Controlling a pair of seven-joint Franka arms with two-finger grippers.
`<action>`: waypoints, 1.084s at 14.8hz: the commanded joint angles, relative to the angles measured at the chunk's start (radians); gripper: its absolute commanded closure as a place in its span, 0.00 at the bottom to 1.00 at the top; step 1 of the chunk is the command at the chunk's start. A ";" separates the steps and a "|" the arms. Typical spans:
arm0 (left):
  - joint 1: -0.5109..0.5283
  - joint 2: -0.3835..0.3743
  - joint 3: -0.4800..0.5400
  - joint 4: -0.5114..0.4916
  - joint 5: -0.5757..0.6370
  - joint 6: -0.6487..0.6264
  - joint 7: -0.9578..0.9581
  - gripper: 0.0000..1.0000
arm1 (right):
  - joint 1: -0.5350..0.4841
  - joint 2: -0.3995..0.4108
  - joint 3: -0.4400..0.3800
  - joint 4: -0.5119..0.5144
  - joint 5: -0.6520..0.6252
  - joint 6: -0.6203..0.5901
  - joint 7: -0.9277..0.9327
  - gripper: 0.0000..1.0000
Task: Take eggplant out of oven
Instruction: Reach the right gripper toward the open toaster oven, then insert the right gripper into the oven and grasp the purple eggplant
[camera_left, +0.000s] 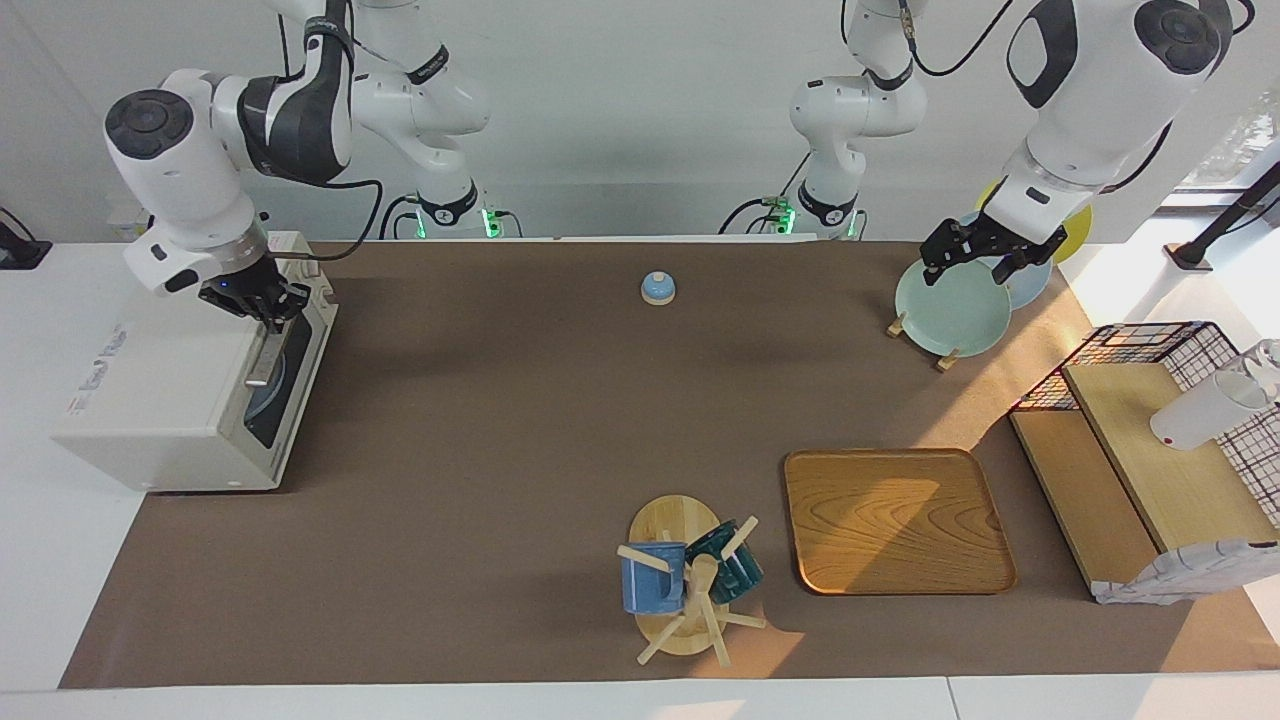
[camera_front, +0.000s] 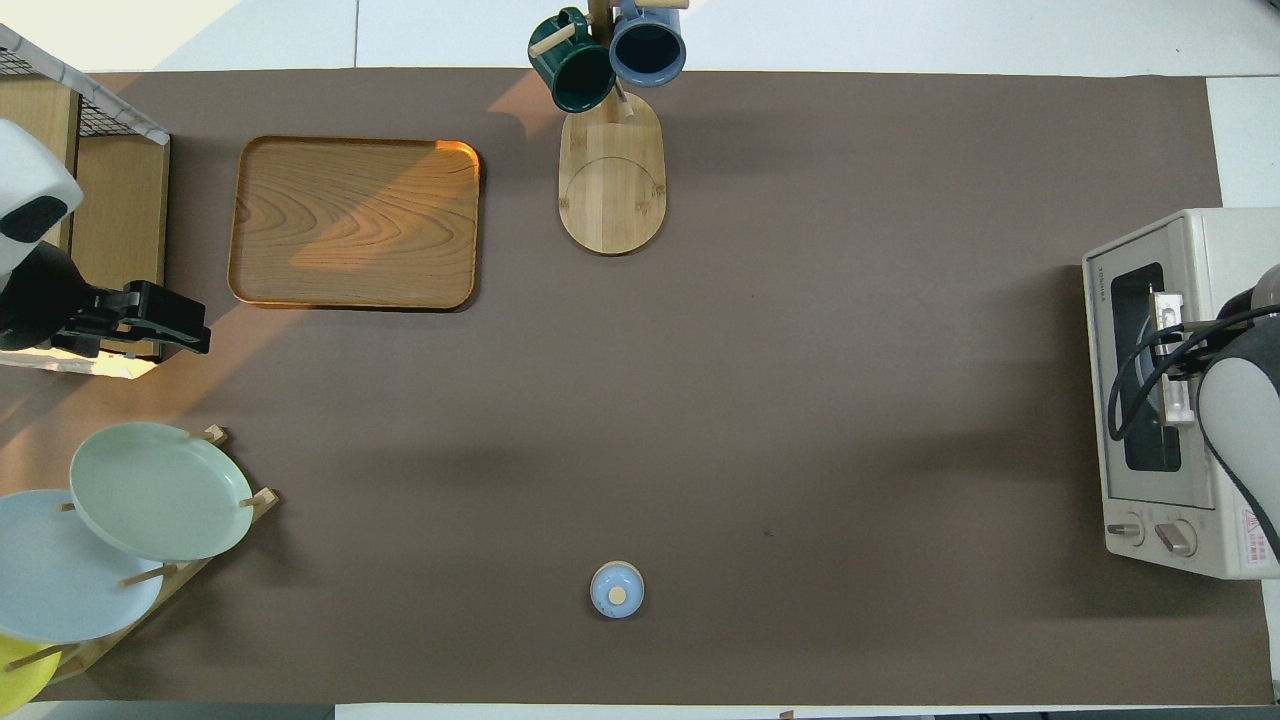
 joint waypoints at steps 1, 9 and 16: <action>0.009 -0.004 -0.004 0.000 -0.006 -0.003 -0.009 0.00 | -0.012 -0.032 0.005 -0.054 -0.021 0.042 0.008 1.00; 0.009 -0.004 -0.004 0.000 -0.006 -0.003 -0.009 0.00 | -0.043 -0.032 0.005 -0.089 -0.015 0.060 -0.020 1.00; 0.009 -0.004 -0.004 0.000 -0.007 -0.003 -0.009 0.00 | 0.074 -0.006 0.007 -0.181 0.080 0.235 0.056 1.00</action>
